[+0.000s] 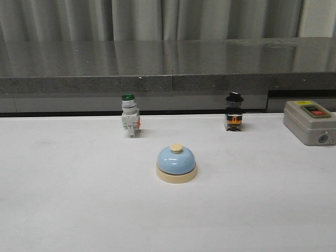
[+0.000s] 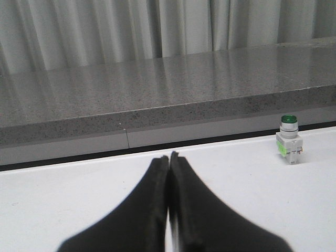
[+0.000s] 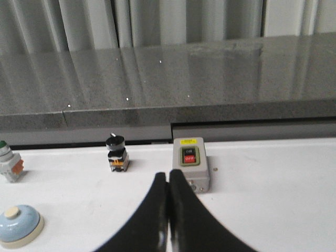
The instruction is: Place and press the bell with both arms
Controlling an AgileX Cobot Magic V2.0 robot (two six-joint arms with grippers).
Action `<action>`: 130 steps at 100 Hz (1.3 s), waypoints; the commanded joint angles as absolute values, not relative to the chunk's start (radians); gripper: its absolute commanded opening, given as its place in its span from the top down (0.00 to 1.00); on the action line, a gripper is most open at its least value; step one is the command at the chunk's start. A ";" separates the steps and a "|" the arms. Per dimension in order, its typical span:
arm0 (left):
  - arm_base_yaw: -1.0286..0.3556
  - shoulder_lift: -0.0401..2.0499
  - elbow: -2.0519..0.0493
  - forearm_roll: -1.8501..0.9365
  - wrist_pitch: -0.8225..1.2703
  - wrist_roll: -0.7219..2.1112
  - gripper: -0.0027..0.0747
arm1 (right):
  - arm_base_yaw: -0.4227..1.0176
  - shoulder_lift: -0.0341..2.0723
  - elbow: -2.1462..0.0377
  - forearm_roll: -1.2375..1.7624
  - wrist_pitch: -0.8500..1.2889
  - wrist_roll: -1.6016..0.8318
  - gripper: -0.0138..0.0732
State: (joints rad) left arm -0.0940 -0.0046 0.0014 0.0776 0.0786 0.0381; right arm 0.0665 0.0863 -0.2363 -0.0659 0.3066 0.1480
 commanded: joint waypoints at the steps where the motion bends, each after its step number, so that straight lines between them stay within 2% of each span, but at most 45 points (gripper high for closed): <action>1: -0.094 -0.031 0.042 0.068 -0.010 0.029 0.99 | 0.059 0.201 -0.395 -0.065 0.404 0.141 0.91; 16: -0.094 -0.031 0.042 0.068 -0.010 0.029 0.99 | 0.059 0.404 -0.612 -0.065 0.690 0.141 0.91; 28: -0.094 -0.031 0.042 0.068 -0.010 0.029 0.99 | 0.059 0.524 -0.706 -0.065 0.782 0.141 0.91; 80: -0.094 -0.031 0.042 0.068 -0.010 0.029 0.99 | 0.078 0.761 -0.727 -0.022 0.765 0.085 0.91; 101: -0.094 -0.031 0.042 0.068 -0.010 0.029 0.99 | 0.173 0.981 -0.764 0.049 0.688 0.039 0.91; 130: -0.094 -0.031 0.042 0.068 -0.010 0.029 0.99 | 0.369 1.313 -0.972 0.051 0.614 0.039 0.91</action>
State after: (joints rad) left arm -0.0940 -0.0046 0.0014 0.0776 0.0786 0.0381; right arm 0.3238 1.2482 -0.8791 0.0437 0.6845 0.0535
